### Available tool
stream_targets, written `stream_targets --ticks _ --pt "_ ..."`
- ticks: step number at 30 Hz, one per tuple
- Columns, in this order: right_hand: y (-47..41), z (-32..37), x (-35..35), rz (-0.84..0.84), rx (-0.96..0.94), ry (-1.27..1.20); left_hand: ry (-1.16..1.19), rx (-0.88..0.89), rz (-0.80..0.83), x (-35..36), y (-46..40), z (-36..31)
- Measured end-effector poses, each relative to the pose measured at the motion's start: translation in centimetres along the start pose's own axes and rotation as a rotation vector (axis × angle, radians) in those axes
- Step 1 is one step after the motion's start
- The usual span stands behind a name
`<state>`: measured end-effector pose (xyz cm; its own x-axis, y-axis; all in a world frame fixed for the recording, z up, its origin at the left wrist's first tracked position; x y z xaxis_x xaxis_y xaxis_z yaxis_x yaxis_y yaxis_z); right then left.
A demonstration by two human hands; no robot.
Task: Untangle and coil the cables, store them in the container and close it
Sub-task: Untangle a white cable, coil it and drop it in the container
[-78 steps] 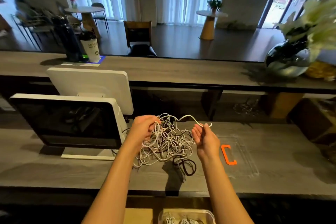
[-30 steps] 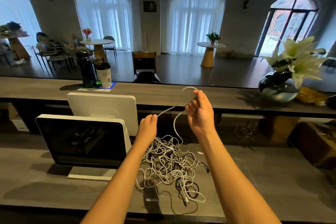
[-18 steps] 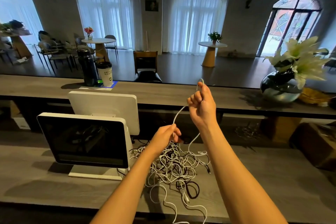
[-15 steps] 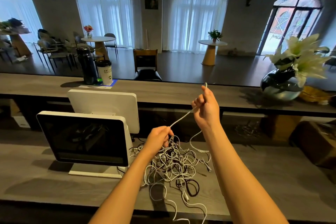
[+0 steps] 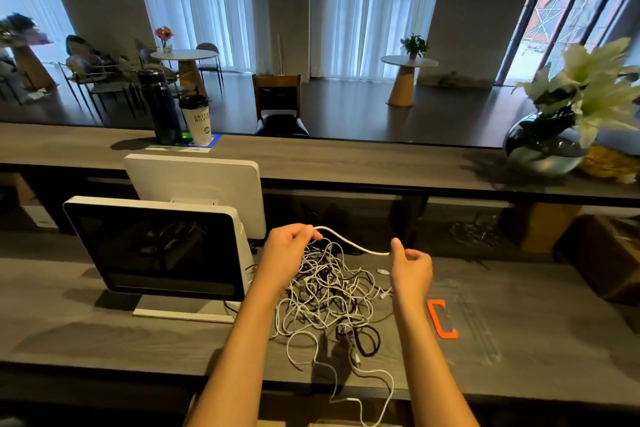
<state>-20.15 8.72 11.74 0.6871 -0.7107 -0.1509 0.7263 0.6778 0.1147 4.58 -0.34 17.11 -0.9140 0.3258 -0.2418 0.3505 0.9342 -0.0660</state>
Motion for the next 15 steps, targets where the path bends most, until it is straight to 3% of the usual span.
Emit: stream_targets --ticks 3,7,11,15 --pt "2.2 -0.2 -0.4 -0.002 -0.091 -0.046 -0.106 -0.016 0.021 0.9 0.9 0.7" --pt "5.7 2.5 1.9 0.17 -0.356 0.043 -0.165 -0.024 0.115 2.7 1.8 1.3" --pt "7.0 1.9 6.0 0.52 -0.252 0.13 -0.169 0.04 0.15 3.8 2.6 -0.2" --pt "6.5 1.8 5.4 0.579 -0.256 0.116 -0.161 -0.024 0.288 3.9 2.9 1.2"
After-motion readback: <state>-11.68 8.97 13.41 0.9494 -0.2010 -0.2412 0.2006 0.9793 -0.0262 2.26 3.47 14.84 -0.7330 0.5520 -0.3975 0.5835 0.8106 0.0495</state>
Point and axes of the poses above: each hand's wrist, its own y-axis away from the middle knuckle, its own x-axis out of the palm, z = x × y, the point moved 9 cm from there along -y, towards the middle knuckle, and after that the axes turned 9 degrees about z, right-handed, at the moved point
